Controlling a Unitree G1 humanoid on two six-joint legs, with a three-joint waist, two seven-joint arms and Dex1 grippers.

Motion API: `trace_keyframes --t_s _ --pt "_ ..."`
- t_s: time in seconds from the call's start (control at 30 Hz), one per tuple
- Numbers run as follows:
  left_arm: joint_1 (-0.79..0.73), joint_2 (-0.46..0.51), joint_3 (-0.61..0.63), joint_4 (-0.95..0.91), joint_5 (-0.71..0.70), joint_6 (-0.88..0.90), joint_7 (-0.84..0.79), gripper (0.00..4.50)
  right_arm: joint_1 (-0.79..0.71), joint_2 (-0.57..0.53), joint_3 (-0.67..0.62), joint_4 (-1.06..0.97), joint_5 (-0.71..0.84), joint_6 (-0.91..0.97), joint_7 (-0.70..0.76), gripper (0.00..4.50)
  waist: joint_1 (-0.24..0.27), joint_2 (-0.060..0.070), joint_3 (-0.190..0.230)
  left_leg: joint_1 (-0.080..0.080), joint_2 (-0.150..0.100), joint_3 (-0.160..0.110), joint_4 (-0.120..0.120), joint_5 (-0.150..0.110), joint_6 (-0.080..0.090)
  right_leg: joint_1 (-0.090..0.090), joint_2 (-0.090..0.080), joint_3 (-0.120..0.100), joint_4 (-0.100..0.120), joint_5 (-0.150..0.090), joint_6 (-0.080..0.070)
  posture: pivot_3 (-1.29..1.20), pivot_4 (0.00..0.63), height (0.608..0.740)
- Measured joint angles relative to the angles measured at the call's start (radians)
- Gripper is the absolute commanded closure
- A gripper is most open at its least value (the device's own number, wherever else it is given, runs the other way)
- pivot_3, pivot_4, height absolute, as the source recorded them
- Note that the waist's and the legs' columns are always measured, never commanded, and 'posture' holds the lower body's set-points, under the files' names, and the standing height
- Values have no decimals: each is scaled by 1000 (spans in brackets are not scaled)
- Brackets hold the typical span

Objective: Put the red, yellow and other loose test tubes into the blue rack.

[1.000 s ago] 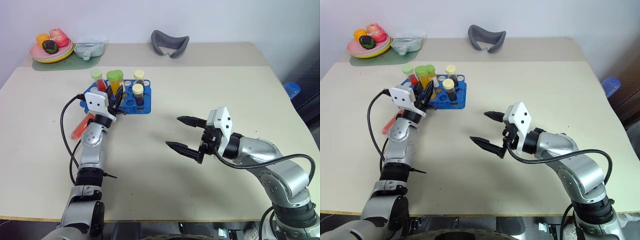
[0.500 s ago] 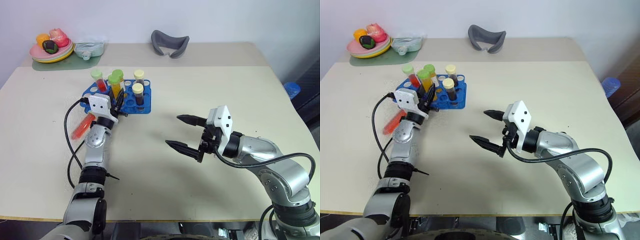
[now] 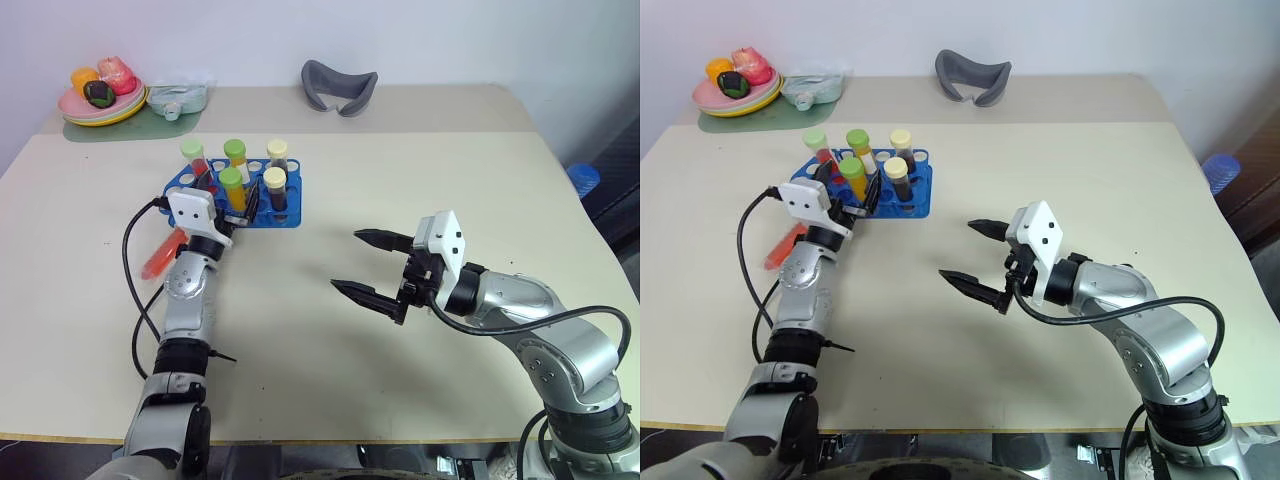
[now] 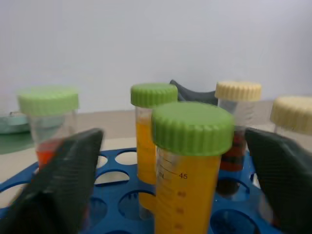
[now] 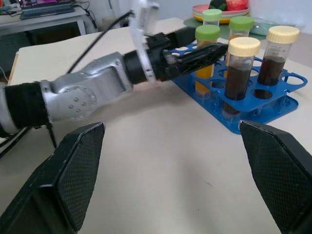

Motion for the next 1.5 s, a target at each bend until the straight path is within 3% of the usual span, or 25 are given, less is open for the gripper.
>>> trace_keyframes --t_s 0.17,0.3,0.47,0.53,0.6,0.7,0.83,1.0,1.17,1.3,1.5 --pt "152 74 29 -274 -97 168 -31 29 3 0 -2 0 0 -3 -1 0 1 0 0 0 0 0 0 0 0 0 0 0 0 0 0 0 150 740" --pt "247 189 106 -515 -188 364 -12 29 8 -2 -5 1 1 -6 2 0 2 0 0 0 0 0 0 0 0 0 0 0 1 0 0 0 150 740" --pt "274 364 220 -671 -308 684 46 29 7 -2 -5 6 2 -11 16 0 1 0 0 0 0 0 0 0 0 0 0 0 1 0 0 0 150 740" --pt "273 493 223 -684 -335 877 61 29 1 -3 -4 22 1 -13 27 0 -1 -1 1 1 0 -1 0 0 0 0 1 0 1 0 0 0 150 740" --pt "235 617 214 -686 -365 1131 85 29 -7 -3 -2 41 1 -16 41 0 -1 -1 1 1 0 -1 -1 0 0 -1 1 0 1 0 0 0 150 740" --pt "107 724 193 -659 -424 1439 93 29 -28 -3 5 57 0 -18 55 0 0 -3 2 0 0 -1 -1 0 0 -1 1 0 1 0 0 0 150 740" --pt "-125 854 21 -516 -445 1761 19 29 -47 -2 15 69 -2 -24 68 0 -1 -3 3 0 0 -1 -2 0 0 -2 1 -1 1 0 0 0 150 740" --pt "-371 861 -255 -310 -388 1833 -119 29 -59 4 30 88 -11 -34 72 0 -2 -3 3 -1 0 -1 -2 0 0 -3 1 0 1 0 0 0 150 740" --pt "-534 838 -591 -80 -205 1696 -298 29 -66 11 39 97 -24 -46 71 0 0 -3 3 -1 0 0 -2 0 0 -3 2 0 1 -1 -1 0 150 740" --pt "-600 782 -715 122 -78 1580 -425 29 -63 14 38 95 -29 -52 68 0 1 -3 3 -3 0 0 -2 0 0 -4 2 0 1 -1 0 0 150 740" --pt "-717 690 -777 400 77 1451 -601 29 -35 14 38 81 -30 -54 51 0 2 -3 3 -2 0 0 -1 0 0 -4 1 -1 1 -1 0 0 150 740"
